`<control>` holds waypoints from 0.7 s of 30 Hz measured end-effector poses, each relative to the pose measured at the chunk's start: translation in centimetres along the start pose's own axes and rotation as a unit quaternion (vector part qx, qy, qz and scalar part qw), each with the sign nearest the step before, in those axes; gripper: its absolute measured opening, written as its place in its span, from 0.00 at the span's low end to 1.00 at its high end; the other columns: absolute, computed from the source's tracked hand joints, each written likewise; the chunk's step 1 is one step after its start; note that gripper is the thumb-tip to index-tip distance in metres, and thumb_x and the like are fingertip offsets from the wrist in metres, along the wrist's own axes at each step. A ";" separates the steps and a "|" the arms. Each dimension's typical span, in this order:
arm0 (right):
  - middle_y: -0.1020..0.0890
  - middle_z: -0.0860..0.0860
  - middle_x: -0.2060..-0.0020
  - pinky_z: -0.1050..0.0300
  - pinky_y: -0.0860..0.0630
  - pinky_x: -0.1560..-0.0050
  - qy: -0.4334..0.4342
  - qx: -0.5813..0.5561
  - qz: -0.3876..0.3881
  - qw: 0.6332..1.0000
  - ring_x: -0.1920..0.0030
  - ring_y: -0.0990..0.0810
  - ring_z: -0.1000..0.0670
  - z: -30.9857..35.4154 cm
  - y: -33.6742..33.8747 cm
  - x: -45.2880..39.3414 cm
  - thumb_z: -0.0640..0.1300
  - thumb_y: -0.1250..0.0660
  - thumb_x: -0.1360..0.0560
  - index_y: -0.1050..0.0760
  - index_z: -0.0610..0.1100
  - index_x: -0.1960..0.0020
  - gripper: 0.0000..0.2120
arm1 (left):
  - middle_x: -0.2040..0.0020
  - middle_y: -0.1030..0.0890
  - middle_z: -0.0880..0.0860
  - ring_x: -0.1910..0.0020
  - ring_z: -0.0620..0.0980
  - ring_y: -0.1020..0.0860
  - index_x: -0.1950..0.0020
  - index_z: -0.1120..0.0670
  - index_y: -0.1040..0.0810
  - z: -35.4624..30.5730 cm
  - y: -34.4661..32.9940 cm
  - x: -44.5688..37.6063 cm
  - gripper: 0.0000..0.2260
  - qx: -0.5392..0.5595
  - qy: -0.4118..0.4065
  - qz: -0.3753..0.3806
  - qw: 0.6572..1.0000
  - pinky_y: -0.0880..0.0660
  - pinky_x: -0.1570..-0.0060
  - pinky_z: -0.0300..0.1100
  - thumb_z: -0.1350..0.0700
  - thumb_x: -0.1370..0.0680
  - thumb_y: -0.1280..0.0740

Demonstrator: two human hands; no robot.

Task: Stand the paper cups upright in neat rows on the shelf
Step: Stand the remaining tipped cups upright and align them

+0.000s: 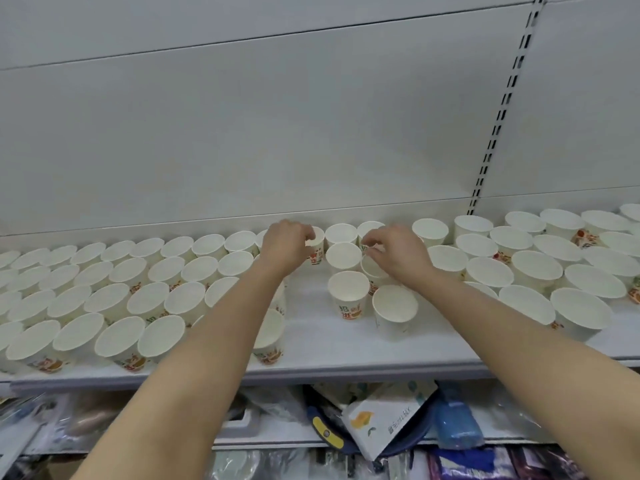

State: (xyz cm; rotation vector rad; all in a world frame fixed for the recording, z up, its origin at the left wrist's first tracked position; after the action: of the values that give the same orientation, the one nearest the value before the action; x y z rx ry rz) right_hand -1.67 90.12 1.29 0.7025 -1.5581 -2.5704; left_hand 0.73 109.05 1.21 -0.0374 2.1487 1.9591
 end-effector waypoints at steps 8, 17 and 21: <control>0.18 0.49 0.50 0.50 0.26 0.51 -0.014 0.047 0.045 0.998 0.46 0.26 0.46 -1.3 -3.5 -4.4 0.37 0.36 0.26 0.20 0.51 0.45 0.14 | 0.56 0.18 0.55 0.53 0.55 0.25 0.56 0.51 0.19 0.5 -2.9 -1.7 0.07 -0.141 -0.053 0.029 0.988 0.38 0.51 0.45 0.57 0.23 0.37; 0.18 0.51 0.54 0.57 0.35 0.60 0.040 0.115 0.093 0.988 0.48 0.28 0.48 -0.1 -5.5 -6.2 0.34 0.34 0.30 0.20 0.51 0.47 0.17 | 0.56 0.18 0.54 0.56 0.55 0.26 0.55 0.52 0.20 1.3 -3.1 -1.9 0.07 -0.162 -0.076 0.027 0.983 0.41 0.54 0.44 0.57 0.24 0.37; 0.19 0.48 0.60 0.56 0.32 0.62 0.044 0.098 0.087 0.990 0.51 0.27 0.47 0.1 -6.0 -6.4 0.39 0.33 0.28 0.18 0.50 0.56 0.07 | 0.54 0.18 0.53 0.54 0.54 0.25 0.55 0.50 0.20 1.1 -2.9 -2.1 0.06 -0.141 -0.086 0.026 0.986 0.39 0.51 0.44 0.55 0.23 0.37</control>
State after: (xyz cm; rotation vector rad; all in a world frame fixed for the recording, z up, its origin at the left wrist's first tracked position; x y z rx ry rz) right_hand 5.13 94.95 -1.51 0.6540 -1.7745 -2.2550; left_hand 3.40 109.61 -1.29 0.1359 1.7707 2.1940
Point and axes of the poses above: each hand's wrist, its own x-axis away from the middle knuckle, its own y-axis out of the back of the hand, z = x × y, the point moved 10 cm from there along -x, towards the middle knuckle
